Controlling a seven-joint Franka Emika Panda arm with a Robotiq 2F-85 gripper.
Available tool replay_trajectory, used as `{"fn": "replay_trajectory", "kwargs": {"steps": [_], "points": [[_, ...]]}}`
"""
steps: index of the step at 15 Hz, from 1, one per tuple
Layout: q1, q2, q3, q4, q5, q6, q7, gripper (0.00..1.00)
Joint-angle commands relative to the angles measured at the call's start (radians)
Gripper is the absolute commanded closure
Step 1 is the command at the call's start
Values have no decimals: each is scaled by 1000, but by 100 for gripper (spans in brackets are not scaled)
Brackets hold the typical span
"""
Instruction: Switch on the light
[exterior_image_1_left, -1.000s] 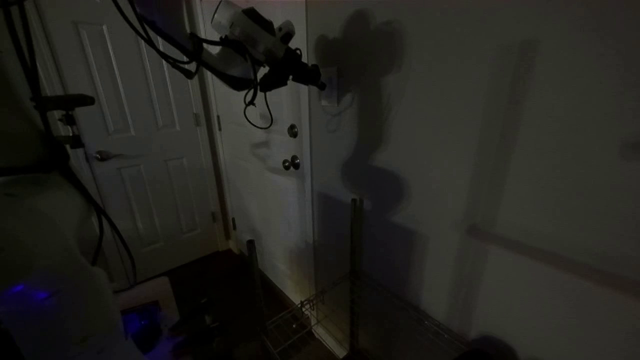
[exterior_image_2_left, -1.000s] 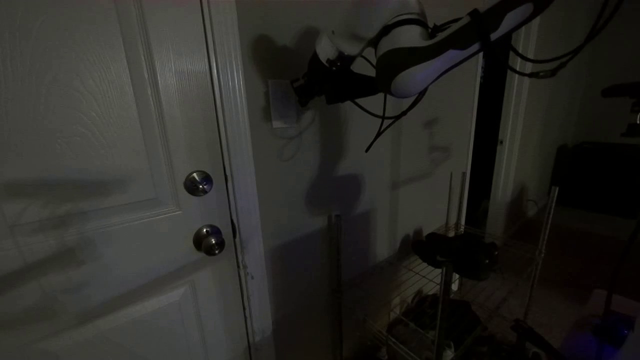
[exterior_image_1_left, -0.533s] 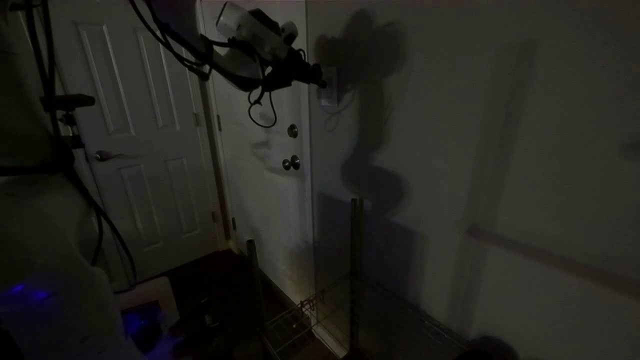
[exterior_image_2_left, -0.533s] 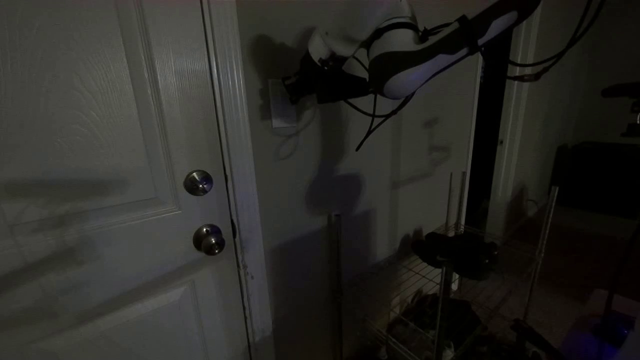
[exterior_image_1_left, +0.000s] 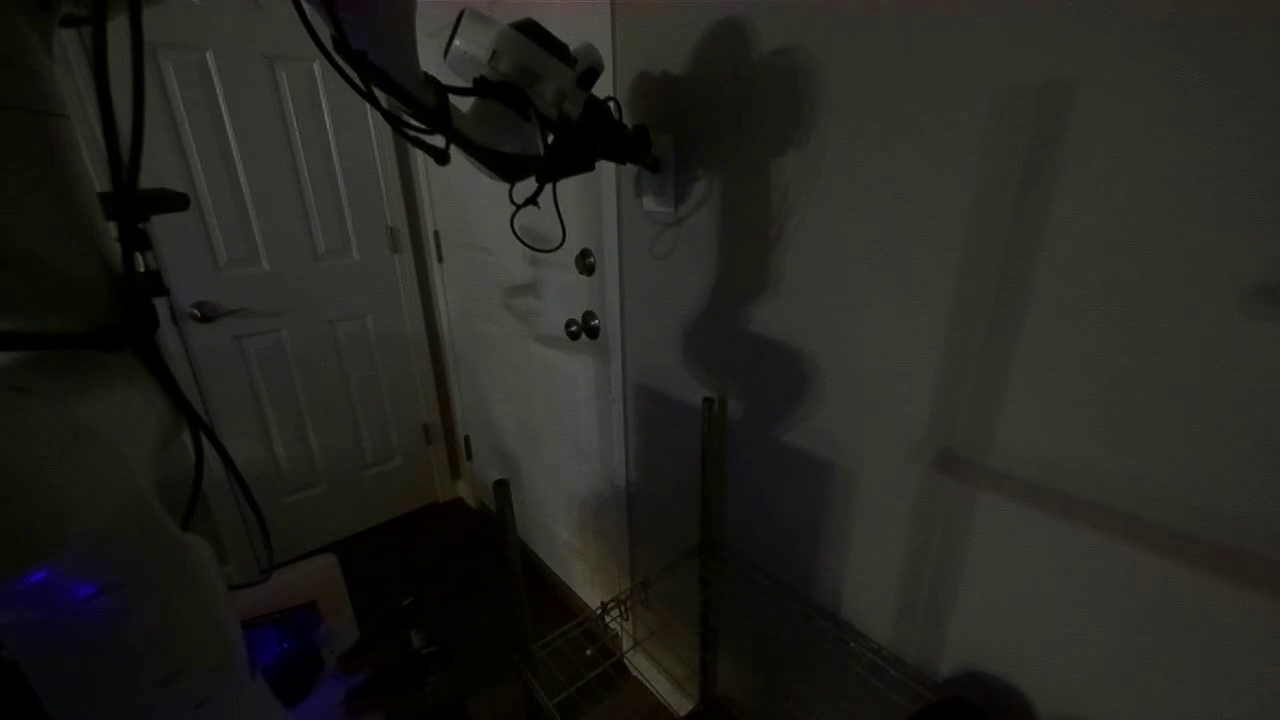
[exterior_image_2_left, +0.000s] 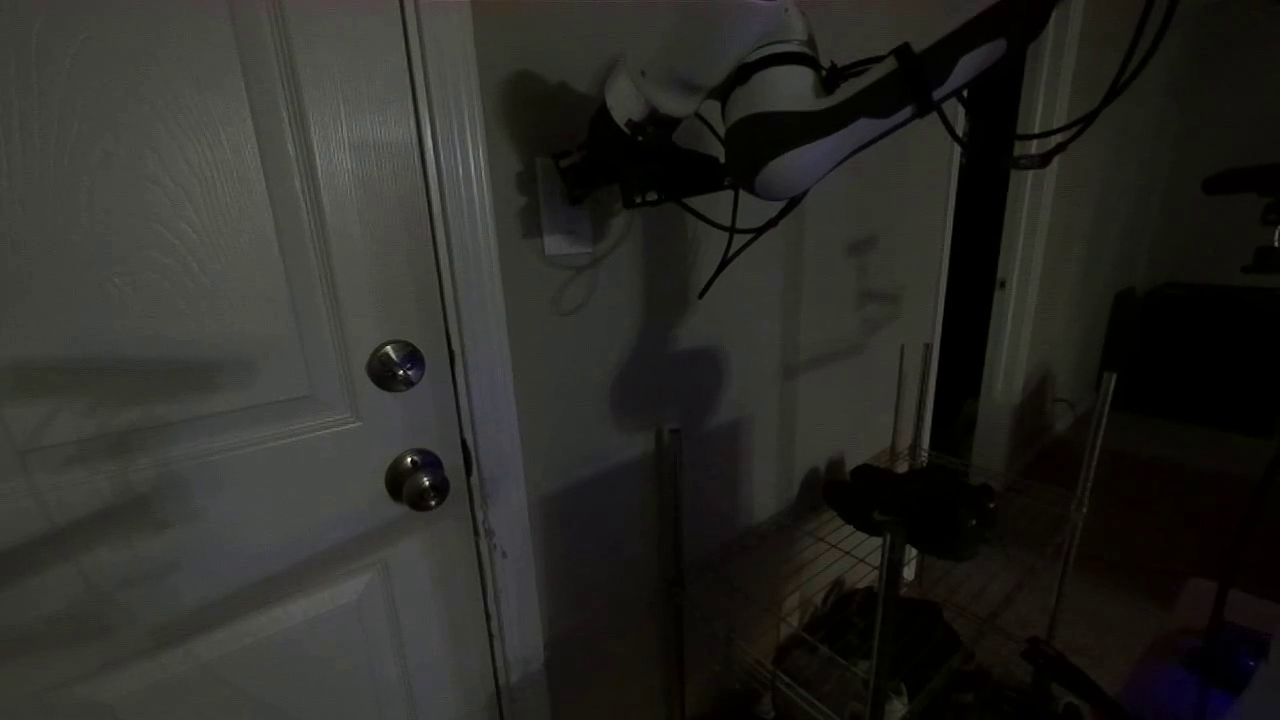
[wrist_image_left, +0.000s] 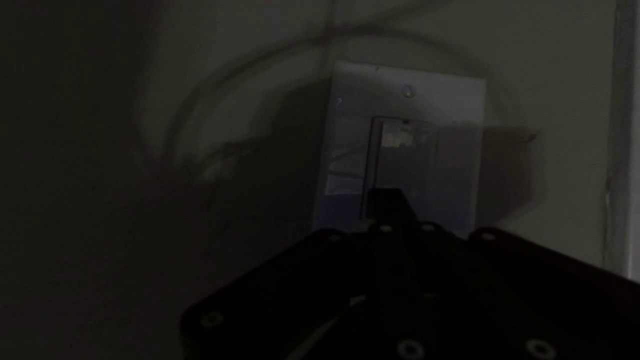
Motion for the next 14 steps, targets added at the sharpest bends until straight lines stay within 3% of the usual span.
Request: {"fn": "replay_trajectory", "kwargs": {"steps": [1,8,14], "points": [[7,46,0,56,-102,10,70,99],[13,-11,13,-3,-69,-74,94,99],[25,-72,17,-66,-57,-68,172,99]]}}
